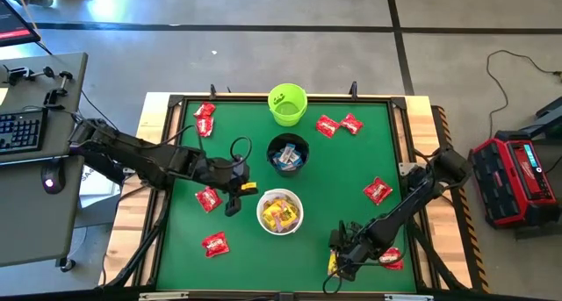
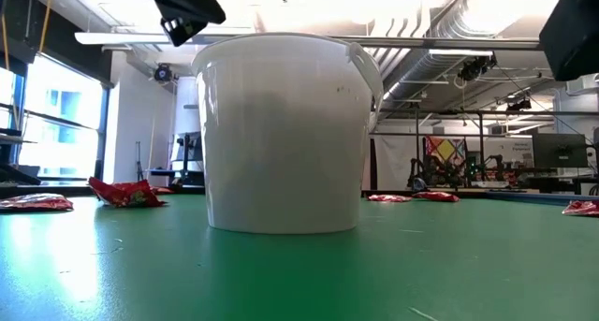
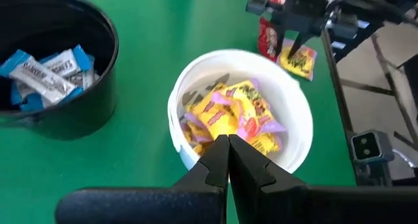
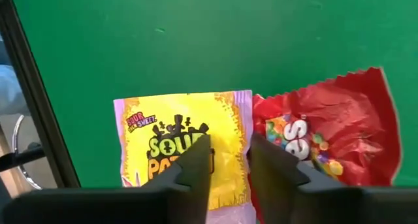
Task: Sort candy by brand, put in halloween buckets
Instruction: Put the yellow candy into the white bucket
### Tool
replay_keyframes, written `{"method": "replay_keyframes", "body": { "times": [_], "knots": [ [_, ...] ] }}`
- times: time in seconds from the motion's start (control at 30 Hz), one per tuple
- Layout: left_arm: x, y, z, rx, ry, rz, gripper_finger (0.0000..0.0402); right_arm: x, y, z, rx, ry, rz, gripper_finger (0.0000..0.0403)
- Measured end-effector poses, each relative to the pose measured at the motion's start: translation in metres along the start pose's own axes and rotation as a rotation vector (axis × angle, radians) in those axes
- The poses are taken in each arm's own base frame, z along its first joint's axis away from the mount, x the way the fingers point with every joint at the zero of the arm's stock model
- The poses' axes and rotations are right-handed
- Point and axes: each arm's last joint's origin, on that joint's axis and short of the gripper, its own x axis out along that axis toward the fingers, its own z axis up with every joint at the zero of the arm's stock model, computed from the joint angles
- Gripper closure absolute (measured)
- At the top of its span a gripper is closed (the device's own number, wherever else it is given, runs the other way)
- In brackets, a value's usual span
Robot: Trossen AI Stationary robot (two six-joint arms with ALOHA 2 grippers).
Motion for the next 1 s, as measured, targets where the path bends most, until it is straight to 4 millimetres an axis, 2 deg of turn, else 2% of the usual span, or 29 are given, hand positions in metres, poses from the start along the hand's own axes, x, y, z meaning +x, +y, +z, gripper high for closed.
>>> {"method": "replay_keyframes", "body": {
  "times": [0.17,0.23,0.47,0.67,0.87,1.0],
  "knots": [
    [0.000,0.001,-0.001,0.002,0.015,0.006,0.0401,0.000,-0.001,0.003,0.011,0.008,0.000,0.0383],
    [0.000,0.001,-0.001,0.005,0.015,0.007,0.0401,-0.002,0.002,0.007,0.016,0.008,0.011,0.0397],
    [0.000,-0.001,-0.003,0.030,-0.018,0.072,0.0401,-0.019,0.025,0.022,0.049,-0.038,0.084,0.0401],
    [0.001,0.004,-0.018,0.015,-0.027,0.072,0.0401,-0.045,0.046,0.041,0.086,-0.100,0.109,0.0402],
    [-0.008,0.012,-0.033,-0.007,-0.075,0.058,0.0401,-0.081,0.061,0.080,0.138,-0.258,0.156,0.0403],
    [-0.015,0.017,-0.040,-0.011,-0.085,0.076,0.0401,-0.103,0.056,0.114,0.210,-0.377,0.156,0.0403]
  ]
}}
